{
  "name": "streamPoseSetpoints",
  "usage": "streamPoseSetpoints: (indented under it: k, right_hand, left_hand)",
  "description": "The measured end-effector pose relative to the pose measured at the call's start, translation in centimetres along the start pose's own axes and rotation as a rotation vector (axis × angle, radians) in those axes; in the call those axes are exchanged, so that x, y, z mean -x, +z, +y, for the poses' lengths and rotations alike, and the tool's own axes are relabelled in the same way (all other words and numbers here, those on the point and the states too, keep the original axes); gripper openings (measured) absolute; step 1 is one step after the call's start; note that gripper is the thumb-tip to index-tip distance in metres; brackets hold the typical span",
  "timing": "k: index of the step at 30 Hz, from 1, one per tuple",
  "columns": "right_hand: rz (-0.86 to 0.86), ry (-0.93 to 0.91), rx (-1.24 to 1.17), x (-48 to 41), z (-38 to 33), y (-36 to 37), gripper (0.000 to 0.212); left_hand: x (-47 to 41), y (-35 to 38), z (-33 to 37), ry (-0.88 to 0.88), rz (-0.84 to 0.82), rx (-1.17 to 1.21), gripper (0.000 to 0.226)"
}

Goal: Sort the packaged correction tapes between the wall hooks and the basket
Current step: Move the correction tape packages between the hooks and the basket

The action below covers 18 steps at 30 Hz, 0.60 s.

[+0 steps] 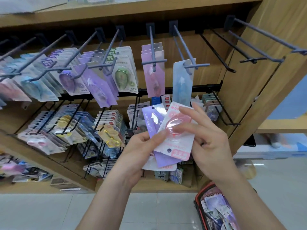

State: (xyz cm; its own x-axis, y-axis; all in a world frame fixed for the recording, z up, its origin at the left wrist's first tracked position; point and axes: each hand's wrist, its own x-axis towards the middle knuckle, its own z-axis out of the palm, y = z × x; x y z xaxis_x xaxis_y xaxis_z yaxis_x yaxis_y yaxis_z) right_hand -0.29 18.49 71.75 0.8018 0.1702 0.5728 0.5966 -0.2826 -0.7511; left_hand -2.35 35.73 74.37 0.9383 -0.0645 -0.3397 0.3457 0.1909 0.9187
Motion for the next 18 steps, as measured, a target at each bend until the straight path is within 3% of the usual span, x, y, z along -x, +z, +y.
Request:
streamPoseSetpoints:
  k: [3, 6, 7, 8, 12, 14, 18]
  right_hand:
    - [-0.011, 0.141, -0.200, 0.3, -0.3, 0.4, 0.054]
    - [0.153, 0.387, -0.644, -0.2, -1.2, 0.6, 0.041]
    - [0.200, 0.409, -0.661, -0.3, -1.4, 0.8, 0.036]
    - [0.222, 0.423, -0.620, -0.5, -1.6, 1.1, 0.045]
    - [0.130, 0.579, -0.739, -0.5, -1.3, 2.4, 0.100]
    - [0.128, 0.581, -0.776, -0.3, -1.2, 2.6, 0.100]
    - [0.136, 0.538, -0.722, -0.5, -1.0, 2.7, 0.080]
  left_hand:
    - [0.1, 0.0, -0.3, 0.017, 0.045, 0.033, 0.017]
    - [0.2, 0.0, -0.2, 0.030, 0.108, 0.012, 0.010]
    - [0.1, 0.0, -0.3, 0.047, 0.122, -0.021, 0.009]
    - [0.1, 0.0, -0.4, 0.066, 0.128, -0.055, 0.010]
    - [0.3, 0.0, -0.6, 0.140, 0.073, -0.111, 0.015]
    - [0.3, -0.1, -0.7, 0.143, 0.059, -0.115, 0.024]
    - [0.4, -0.3, -0.5, 0.205, 0.149, -0.061, 0.035]
